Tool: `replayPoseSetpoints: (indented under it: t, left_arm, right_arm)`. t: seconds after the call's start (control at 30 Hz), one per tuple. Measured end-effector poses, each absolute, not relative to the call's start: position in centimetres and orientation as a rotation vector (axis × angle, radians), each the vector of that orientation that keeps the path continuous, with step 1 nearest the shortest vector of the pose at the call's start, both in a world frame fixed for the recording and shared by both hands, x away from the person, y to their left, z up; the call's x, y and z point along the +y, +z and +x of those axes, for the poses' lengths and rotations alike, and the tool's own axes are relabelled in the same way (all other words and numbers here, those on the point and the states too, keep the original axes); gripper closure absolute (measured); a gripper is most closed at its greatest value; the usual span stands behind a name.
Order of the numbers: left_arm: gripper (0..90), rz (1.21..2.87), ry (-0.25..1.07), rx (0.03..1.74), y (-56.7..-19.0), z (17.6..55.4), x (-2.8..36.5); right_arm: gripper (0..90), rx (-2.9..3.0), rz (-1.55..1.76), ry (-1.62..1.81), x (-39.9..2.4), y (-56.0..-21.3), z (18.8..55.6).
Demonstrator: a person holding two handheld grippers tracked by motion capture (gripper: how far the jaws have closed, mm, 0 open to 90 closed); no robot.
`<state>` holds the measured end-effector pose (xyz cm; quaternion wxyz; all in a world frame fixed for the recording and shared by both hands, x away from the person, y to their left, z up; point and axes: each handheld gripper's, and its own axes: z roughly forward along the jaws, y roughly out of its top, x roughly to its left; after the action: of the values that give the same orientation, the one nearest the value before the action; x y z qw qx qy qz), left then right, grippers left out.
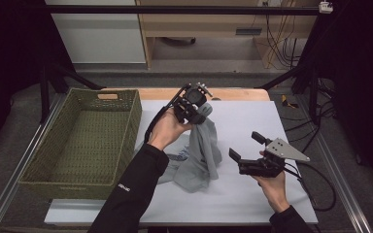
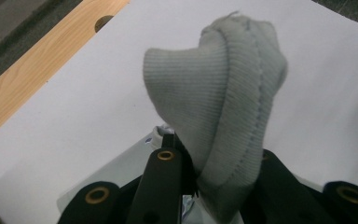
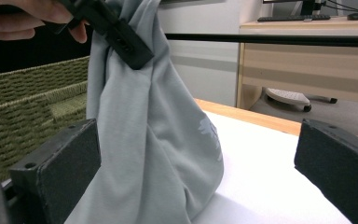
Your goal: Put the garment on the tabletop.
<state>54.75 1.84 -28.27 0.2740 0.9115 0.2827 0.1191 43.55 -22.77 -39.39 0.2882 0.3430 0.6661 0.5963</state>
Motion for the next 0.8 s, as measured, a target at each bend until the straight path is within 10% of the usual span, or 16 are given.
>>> replayPoseSetpoints:
  t: [0.8]
  left_arm:
    - [78.2,2.496,0.259,0.727,-35.4,54.0,0.6]
  right_arm:
    - [0.4,1.767,1.048,1.568,-25.9,-42.2,42.4]
